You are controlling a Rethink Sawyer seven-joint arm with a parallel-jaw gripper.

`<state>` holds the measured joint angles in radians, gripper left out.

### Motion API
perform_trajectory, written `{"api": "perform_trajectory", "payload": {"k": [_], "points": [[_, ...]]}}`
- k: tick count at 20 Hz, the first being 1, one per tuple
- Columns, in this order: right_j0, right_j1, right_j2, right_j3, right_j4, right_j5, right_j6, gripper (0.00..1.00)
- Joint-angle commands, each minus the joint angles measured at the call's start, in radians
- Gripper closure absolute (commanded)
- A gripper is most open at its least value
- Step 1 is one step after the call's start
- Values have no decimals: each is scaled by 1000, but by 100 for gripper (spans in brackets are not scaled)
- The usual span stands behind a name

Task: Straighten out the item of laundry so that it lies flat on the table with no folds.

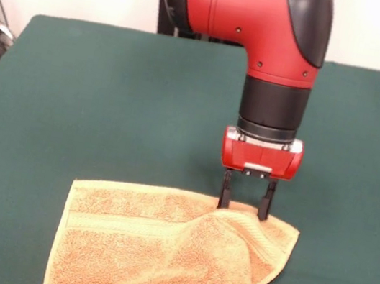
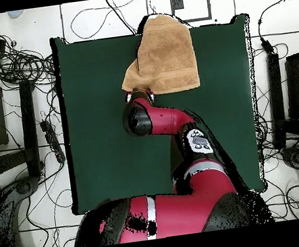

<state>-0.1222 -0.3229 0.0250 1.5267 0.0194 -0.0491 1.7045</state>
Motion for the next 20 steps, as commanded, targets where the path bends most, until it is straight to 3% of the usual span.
{"api": "perform_trajectory", "payload": {"k": [1,12,13,20], "points": [[6,79,139,60,-14,-27,183,0],[-28,104,179,46,-36,-28,161,0],[-26,103,175,46,-39,-36,166,100],[-8,98,151,42,-34,-49,171,100]]}}
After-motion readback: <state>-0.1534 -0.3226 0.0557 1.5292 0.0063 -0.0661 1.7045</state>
